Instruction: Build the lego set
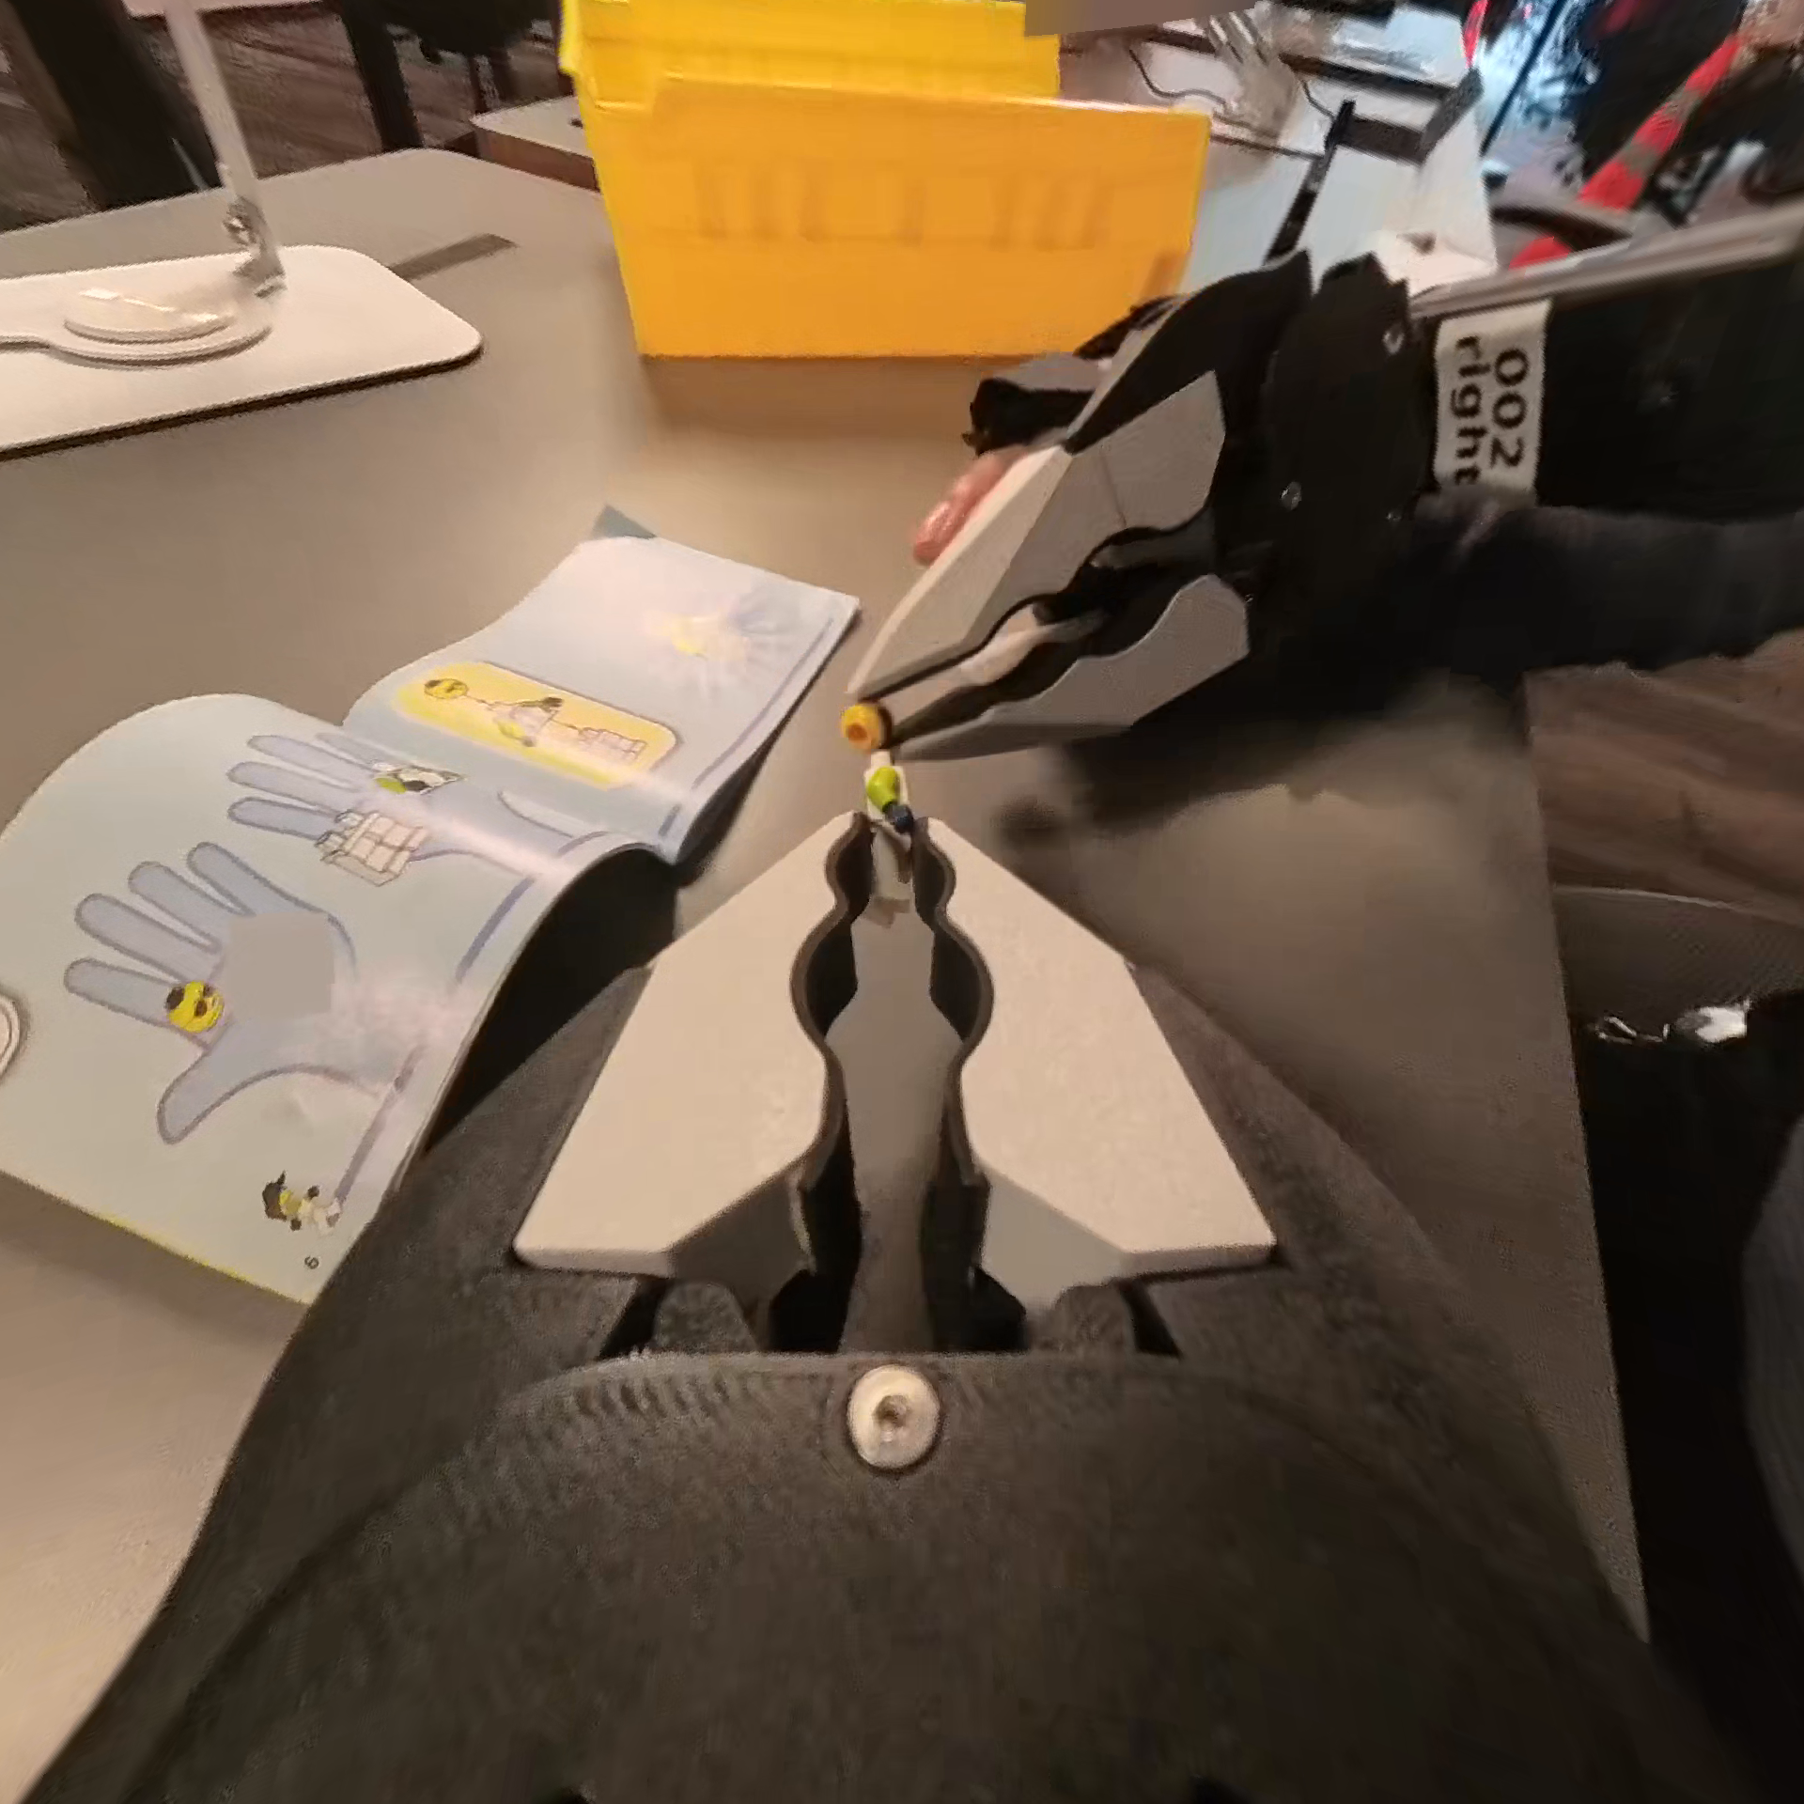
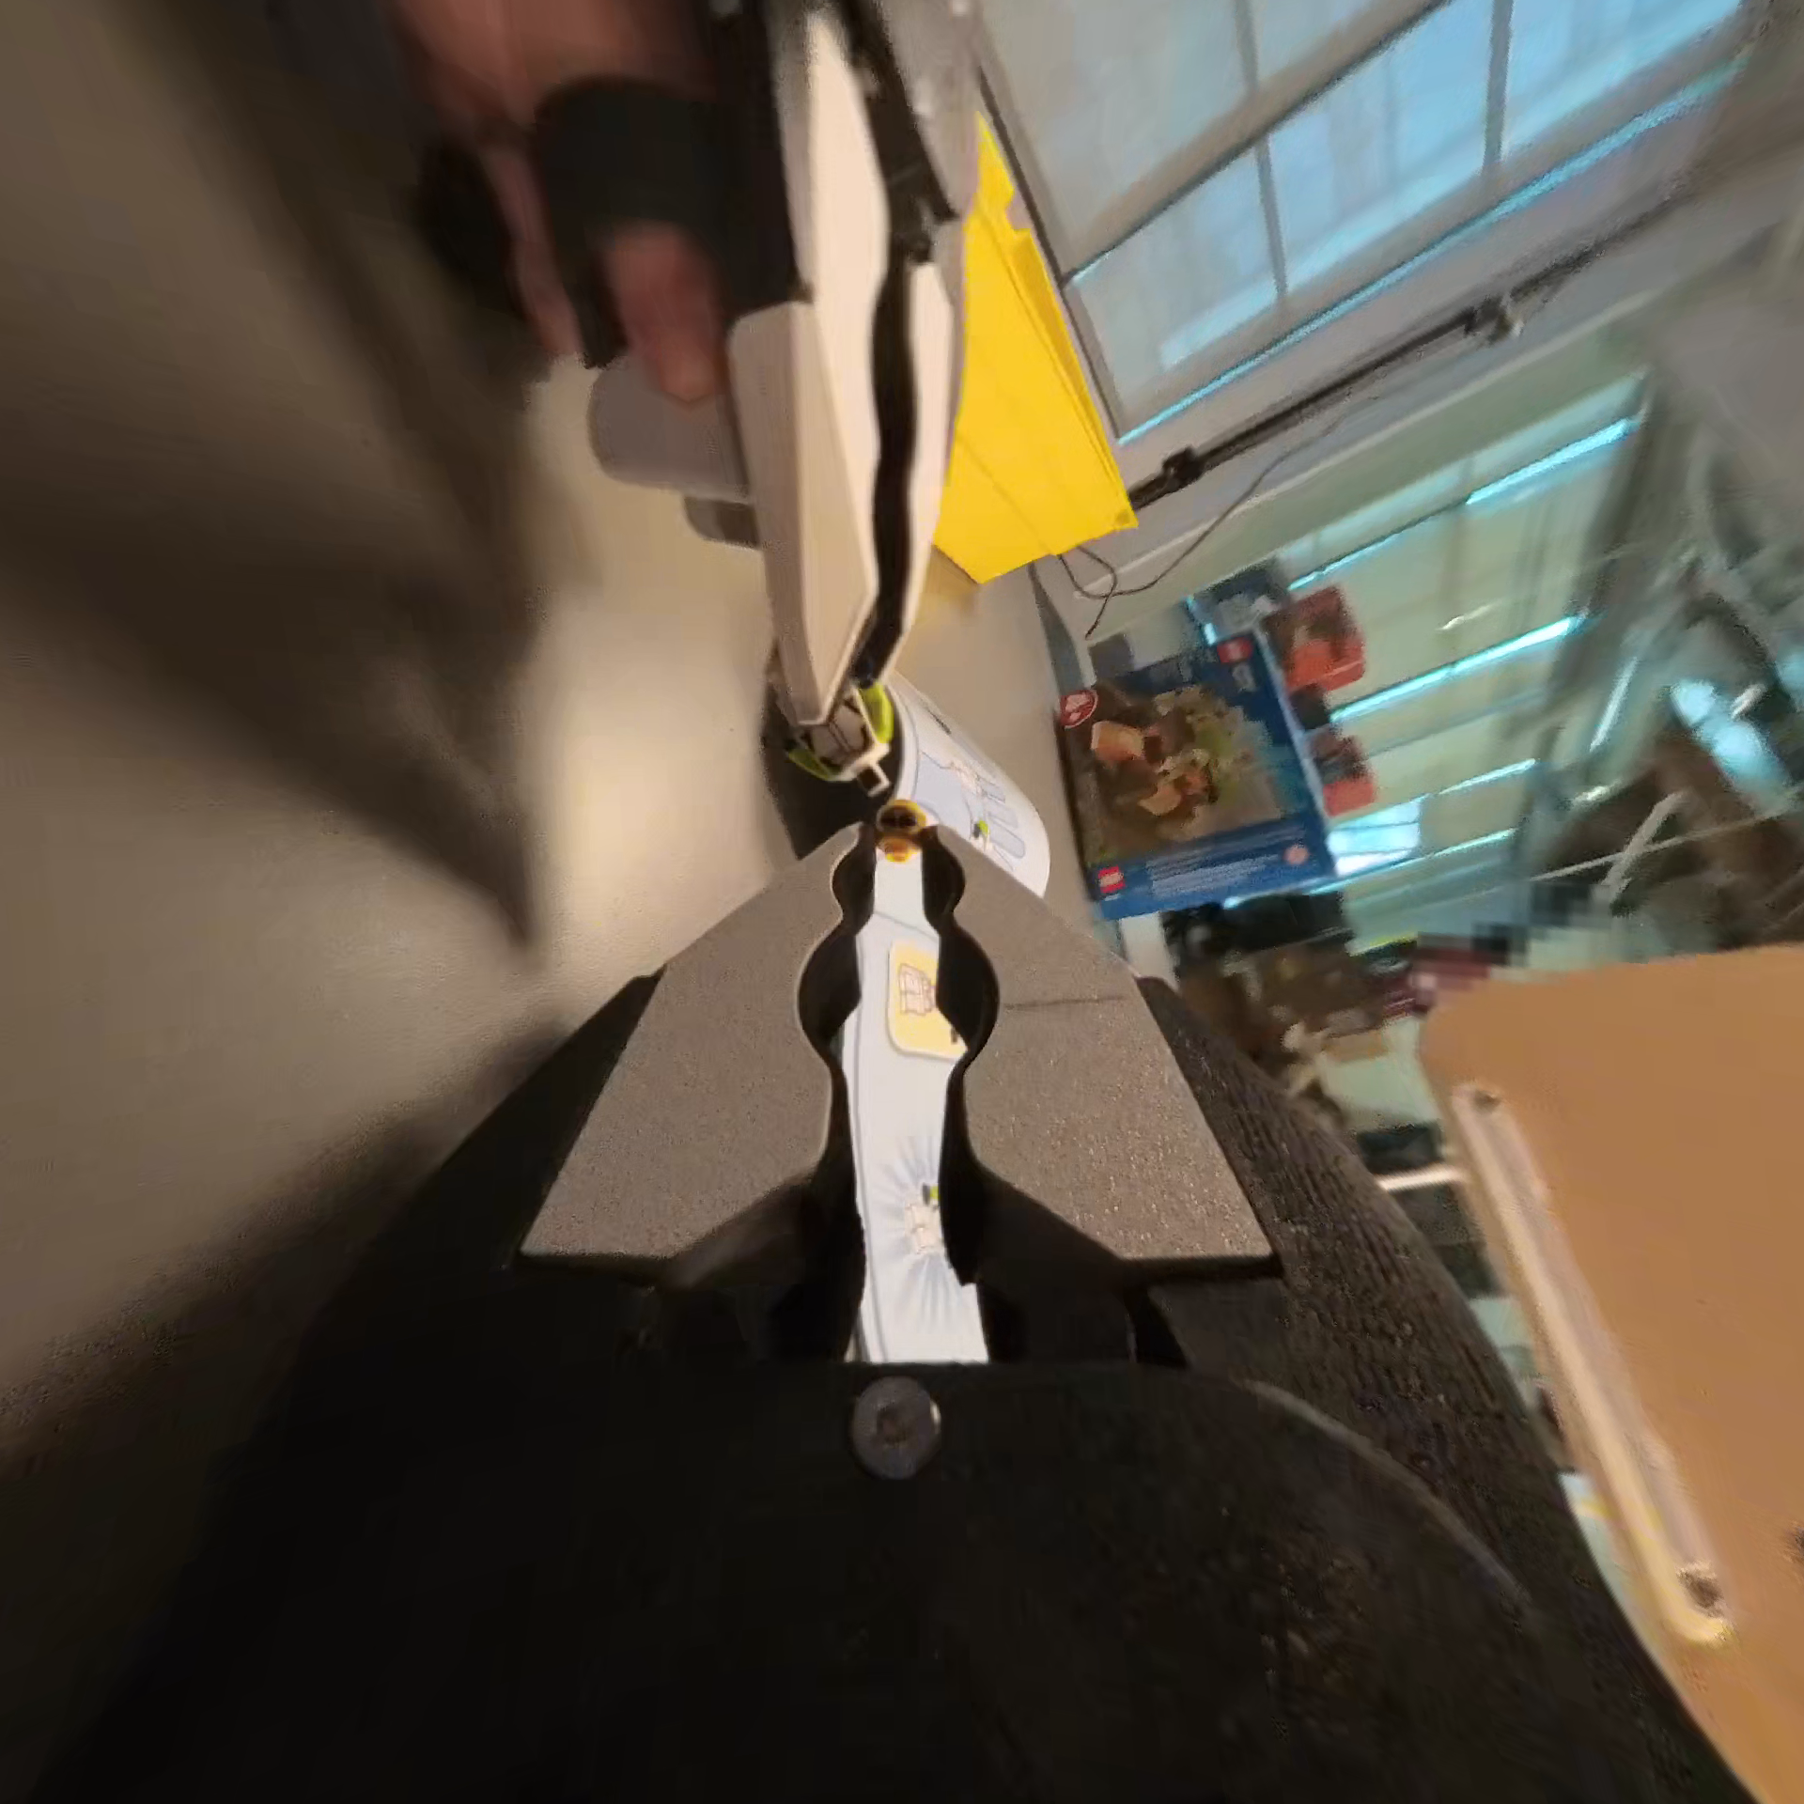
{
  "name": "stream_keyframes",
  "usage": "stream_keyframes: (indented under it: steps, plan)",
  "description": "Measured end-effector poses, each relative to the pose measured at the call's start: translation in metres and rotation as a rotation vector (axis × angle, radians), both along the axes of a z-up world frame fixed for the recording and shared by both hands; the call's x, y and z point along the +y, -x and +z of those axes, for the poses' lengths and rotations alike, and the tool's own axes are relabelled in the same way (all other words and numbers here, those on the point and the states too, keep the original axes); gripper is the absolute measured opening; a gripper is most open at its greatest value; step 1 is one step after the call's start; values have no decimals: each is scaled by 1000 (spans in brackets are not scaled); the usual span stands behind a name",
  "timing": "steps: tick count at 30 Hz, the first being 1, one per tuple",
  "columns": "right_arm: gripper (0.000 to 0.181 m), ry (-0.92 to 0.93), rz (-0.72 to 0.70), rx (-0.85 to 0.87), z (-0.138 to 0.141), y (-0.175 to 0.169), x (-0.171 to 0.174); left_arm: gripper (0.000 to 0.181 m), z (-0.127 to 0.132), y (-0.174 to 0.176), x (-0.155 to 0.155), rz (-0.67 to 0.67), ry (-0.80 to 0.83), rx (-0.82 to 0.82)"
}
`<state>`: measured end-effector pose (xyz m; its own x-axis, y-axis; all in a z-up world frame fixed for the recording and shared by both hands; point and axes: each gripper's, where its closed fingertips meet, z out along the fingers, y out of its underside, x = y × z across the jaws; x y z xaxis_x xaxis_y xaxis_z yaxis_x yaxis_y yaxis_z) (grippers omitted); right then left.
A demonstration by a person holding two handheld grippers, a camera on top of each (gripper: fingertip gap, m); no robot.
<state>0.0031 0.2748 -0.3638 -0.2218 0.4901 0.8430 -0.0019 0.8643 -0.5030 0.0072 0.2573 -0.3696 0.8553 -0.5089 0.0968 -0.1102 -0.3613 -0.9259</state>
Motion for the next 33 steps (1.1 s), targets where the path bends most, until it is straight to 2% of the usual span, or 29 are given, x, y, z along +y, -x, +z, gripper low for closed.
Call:
stream_keyframes:
  steps: [6, 10, 17, 23, 33]
  plan:
    - [8, -145, 42, 54, -7, -1, -10, 6, -1, -3, -4, -29, -1, 12]
    - [8, -135, 71, 71, -6, -3, -11, 6, -4, 2, -8, -29, 17, 27]
    - [7, -112, 139, 46, -10, -7, -20, 6, -11, -3, -15, -115, 58, 48]
    - [7, -175, 180, 19, -20, -10, -25, 6, -13, -9, -21, -186, 89, 30]
    - [8, -157, 197, 28, -18, -12, -27, 6, -15, -5, -21, -201, 119, 13]
